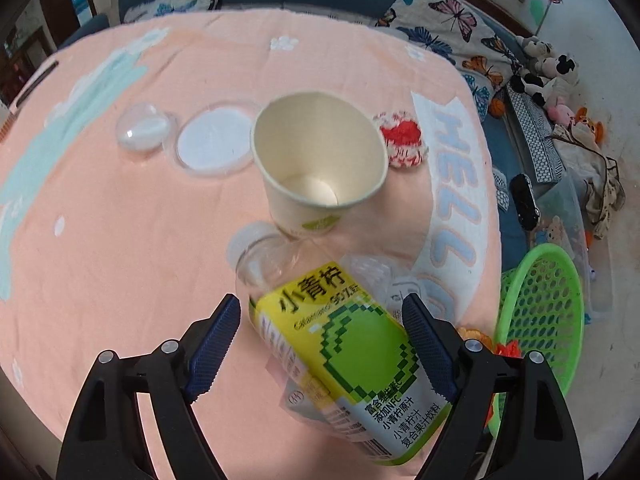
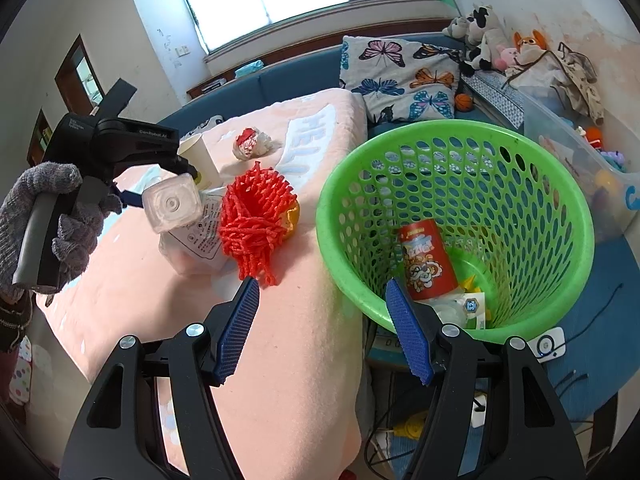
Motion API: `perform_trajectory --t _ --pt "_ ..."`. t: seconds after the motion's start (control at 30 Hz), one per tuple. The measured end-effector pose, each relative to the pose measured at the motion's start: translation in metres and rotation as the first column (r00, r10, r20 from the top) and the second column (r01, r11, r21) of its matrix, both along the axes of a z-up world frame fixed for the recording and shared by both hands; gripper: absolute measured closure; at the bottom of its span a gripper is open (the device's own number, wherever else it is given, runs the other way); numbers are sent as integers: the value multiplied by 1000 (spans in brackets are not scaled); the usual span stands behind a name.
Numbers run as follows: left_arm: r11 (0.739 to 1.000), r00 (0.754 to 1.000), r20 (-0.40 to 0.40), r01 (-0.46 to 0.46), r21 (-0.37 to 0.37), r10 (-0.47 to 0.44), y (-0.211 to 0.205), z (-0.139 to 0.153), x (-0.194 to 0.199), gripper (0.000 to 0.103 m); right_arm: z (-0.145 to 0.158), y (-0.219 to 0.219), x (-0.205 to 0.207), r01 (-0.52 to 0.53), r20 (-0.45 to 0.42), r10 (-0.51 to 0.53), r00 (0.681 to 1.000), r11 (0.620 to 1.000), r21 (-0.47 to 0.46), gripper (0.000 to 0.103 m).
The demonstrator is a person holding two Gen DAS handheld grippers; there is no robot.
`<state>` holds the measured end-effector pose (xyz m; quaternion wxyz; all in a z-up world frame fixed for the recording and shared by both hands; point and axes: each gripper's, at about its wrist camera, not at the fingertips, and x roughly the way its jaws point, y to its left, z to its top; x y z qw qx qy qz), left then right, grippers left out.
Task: Collect trash
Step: 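Lower the left tool to the yellow-labelled juice bottle and grasp it, then lift the juice bottle with the left tool while the right tool grasps the red mesh net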
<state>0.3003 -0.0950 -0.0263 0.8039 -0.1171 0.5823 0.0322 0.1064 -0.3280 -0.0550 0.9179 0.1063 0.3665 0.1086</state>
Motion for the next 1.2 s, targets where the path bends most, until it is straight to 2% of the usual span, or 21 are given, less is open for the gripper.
perform_trajectory --t 0.17,0.37,0.43,0.5,0.6,0.67,0.83,0.87,0.9,0.97,1.13,1.2 --pt "1000 1000 3 2 -4 -2 -1 -2 -4 24 1 1 0 1 1 -1 1000 1000 -5 37" --pt "998 998 30 57 -38 -55 4 -1 -9 31 2 12 4 -27 -5 27 1000 1000 -9 37" --pt "996 997 48 69 -61 -66 11 1 -12 38 2 19 5 -47 -3 47 999 999 -14 37" --pt "993 994 79 84 -86 -77 17 5 -14 55 3 27 9 -66 2 67 998 998 -20 37" --pt "986 989 110 108 -126 -94 27 11 -18 71 5 41 17 -92 10 92 996 996 -19 39" --pt "982 986 126 129 -139 -111 32 13 -21 74 7 53 25 -110 19 110 994 994 -28 42" --pt "975 987 128 124 -185 -101 42 10 -26 74 13 79 45 -139 41 143 989 986 -96 47" --pt "975 987 130 120 -187 -97 44 10 -28 70 13 82 48 -141 43 146 988 984 -108 49" --pt "974 988 127 115 -196 -91 46 9 -29 61 12 85 54 -144 42 151 988 982 -124 50" --pt "971 990 119 102 -218 -77 51 7 -32 50 10 89 61 -153 37 159 987 978 -139 52" --pt "953 993 114 74 -292 -42 60 1 -37 49 3 94 74 -150 28 158 987 971 -184 56" --pt "935 994 104 51 -350 -15 64 -4 -39 49 4 95 75 -146 39 157 987 967 -208 56"
